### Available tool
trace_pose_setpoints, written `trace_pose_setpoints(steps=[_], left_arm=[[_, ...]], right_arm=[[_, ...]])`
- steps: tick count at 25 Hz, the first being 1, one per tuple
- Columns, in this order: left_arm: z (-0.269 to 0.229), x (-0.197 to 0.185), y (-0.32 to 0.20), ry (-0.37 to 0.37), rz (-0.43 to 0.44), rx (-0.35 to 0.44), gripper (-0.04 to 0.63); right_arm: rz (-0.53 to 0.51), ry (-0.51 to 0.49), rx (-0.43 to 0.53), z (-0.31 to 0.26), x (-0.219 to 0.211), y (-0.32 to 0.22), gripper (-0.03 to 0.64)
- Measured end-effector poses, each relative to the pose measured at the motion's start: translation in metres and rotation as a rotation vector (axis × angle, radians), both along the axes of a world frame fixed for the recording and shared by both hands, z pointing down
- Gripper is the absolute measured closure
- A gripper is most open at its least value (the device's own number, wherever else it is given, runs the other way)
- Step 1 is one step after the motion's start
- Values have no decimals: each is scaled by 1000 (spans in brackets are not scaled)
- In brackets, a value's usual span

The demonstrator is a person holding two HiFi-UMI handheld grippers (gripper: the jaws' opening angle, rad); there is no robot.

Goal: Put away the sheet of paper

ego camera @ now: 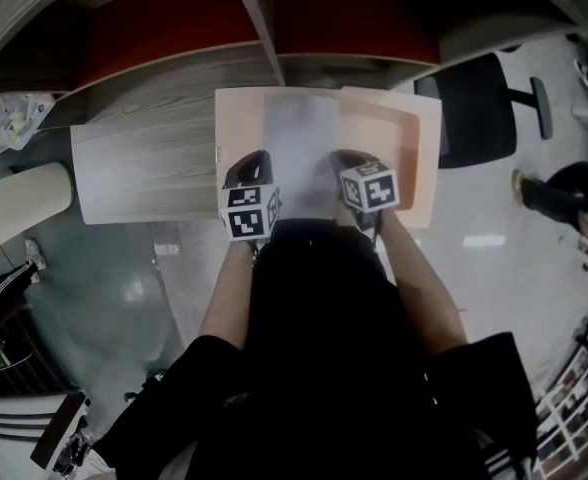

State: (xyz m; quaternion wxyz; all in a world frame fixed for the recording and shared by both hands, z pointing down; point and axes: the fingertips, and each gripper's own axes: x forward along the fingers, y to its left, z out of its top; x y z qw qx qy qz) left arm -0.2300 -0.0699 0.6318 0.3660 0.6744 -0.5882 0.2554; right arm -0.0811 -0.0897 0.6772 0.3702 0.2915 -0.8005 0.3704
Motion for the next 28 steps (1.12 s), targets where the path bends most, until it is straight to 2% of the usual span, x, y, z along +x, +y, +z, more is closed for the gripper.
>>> trace_pose_setpoints(steps=[10, 16, 28], left_arm=[[5, 5, 0, 10, -13, -29, 549], [12, 6, 1, 58, -63, -57, 549], [16, 0, -4, 61, -102, -69, 549]], right_arm=[[20, -2, -28, 9, 6, -6, 598], [20, -5, -56, 14, 5, -8, 598], [28, -13, -64, 16, 5, -17, 598]])
